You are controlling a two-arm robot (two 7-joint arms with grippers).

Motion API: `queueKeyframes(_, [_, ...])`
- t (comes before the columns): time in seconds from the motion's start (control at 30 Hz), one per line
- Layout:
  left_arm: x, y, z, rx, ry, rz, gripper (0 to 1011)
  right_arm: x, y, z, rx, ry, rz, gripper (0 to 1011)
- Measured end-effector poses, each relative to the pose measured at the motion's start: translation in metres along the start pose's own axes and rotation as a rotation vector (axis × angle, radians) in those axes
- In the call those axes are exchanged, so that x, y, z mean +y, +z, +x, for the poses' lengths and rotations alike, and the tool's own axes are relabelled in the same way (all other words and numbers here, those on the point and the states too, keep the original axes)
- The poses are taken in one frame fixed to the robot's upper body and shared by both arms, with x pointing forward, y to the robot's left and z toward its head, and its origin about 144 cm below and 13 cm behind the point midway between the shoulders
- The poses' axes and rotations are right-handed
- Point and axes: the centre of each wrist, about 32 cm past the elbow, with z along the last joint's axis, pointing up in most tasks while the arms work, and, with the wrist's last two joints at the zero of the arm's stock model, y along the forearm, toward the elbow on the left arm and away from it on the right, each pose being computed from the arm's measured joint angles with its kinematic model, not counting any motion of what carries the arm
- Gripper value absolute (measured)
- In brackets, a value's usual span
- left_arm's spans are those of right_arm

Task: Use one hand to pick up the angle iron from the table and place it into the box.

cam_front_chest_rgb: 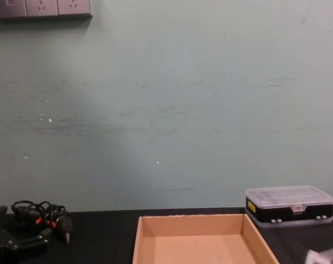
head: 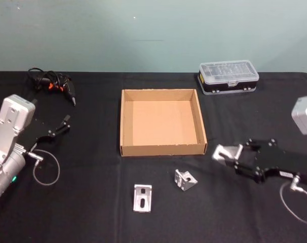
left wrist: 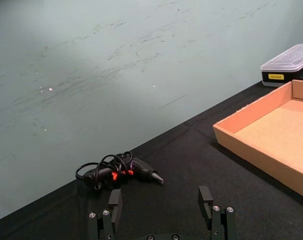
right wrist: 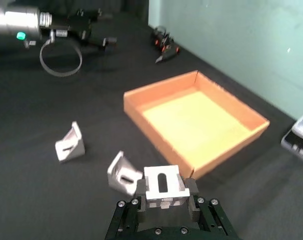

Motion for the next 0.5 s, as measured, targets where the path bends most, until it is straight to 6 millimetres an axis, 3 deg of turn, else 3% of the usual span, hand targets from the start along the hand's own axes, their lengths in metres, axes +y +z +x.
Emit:
queueKeyframes(0.17, [0.000,0.000,0.000,0.000,0.000,0.000,1000,0.012,0.011,0.000,-0.005,-0.013,0.025,470])
queueKeyframes(0.5, [0.000,0.000,0.000,0.000,0.000,0.000,1000,0.061,0.033,0.006,-0.004,-0.061,0.027,470])
